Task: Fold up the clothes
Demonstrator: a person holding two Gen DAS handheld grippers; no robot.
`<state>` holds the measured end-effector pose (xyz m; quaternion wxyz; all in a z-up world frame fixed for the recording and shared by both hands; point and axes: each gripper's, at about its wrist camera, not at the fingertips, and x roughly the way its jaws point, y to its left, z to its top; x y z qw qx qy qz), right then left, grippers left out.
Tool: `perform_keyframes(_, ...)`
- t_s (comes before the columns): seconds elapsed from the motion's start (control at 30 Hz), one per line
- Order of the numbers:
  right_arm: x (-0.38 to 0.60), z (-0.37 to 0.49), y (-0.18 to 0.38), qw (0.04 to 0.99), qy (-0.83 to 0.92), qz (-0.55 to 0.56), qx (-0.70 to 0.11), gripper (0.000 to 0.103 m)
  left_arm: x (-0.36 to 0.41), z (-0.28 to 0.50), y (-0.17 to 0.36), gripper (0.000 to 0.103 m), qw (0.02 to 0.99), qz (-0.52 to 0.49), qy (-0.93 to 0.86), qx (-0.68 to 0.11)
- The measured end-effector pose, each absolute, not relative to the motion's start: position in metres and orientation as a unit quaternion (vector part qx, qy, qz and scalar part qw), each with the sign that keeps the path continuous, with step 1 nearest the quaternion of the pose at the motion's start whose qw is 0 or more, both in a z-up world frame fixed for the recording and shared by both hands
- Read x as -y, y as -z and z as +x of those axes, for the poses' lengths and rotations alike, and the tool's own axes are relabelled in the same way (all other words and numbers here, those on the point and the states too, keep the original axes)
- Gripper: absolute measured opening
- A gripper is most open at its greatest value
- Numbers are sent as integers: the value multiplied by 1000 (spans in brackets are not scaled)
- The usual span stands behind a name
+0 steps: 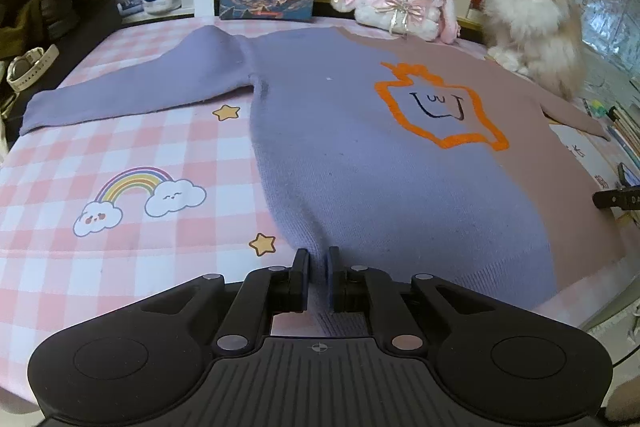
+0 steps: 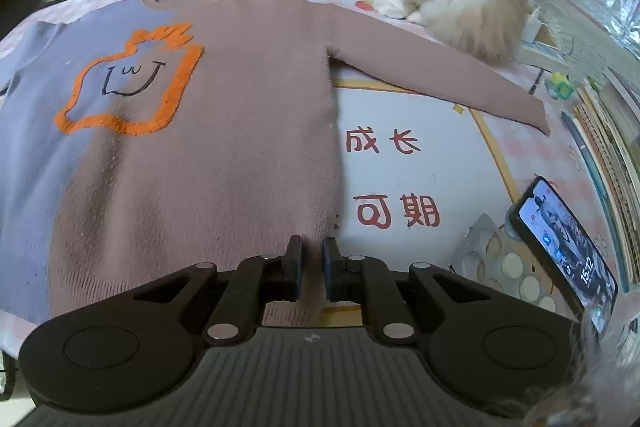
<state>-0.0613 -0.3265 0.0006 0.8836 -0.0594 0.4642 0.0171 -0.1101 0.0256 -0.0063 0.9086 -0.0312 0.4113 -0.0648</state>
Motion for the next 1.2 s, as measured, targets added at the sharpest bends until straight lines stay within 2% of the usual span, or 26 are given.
perform_keyframes(0.17, 325, -67, 0, 889, 3, -47, -456, 14, -26, -113, 3, 14, 912, -30, 60, -405)
perform_keyframes(0.2, 324, -68, -2, 890, 5, -46, -454, 21, -26, -115, 1, 15, 914, -36, 57, -399)
perform_keyframes(0.23, 322, -70, -4, 890, 5, -45, -453, 25, -27, -118, -2, 21, 917, -42, 52, -393)
perform_keyframes(0.3, 319, -75, -10, 896, 7, -47, -442, 44, -27, -124, -7, 35, 922, -50, 40, -381)
perform_keyframes(0.37, 314, -82, -17, 902, 13, -43, -429, 55, -26, -131, -12, 65, 927, -54, 27, -370)
perform_keyframes(0.4, 313, -86, -20, 905, 14, -38, -424, 68, -25, -133, -15, 70, 929, -57, 20, -364)
perform_keyframes(0.47, 308, -93, -25, 911, 14, -30, -411, 88, -22, -138, -18, 84, 932, -62, 11, -357)
perform_keyframes(0.53, 304, -98, -29, 919, 19, -27, -393, 93, -17, -142, -19, 89, 933, -62, 4, -356)
perform_keyframes(0.6, 302, -102, -33, 926, 22, -24, -376, 100, -11, -144, -21, 90, 934, -63, 0, -351)
perform_keyframes(0.73, 303, -108, -35, 933, 23, -10, -360, 103, 3, -147, -26, 90, 936, -64, -8, -347)
perform_keyframes(0.93, 308, -113, -30, 922, 10, 22, -386, 103, 30, -150, -34, 93, 938, -51, -13, -342)
perform_keyframes(1.2, 309, -122, -31, 924, -45, -11, -379, 103, 58, -153, -38, 93, 939, -32, -18, -343)
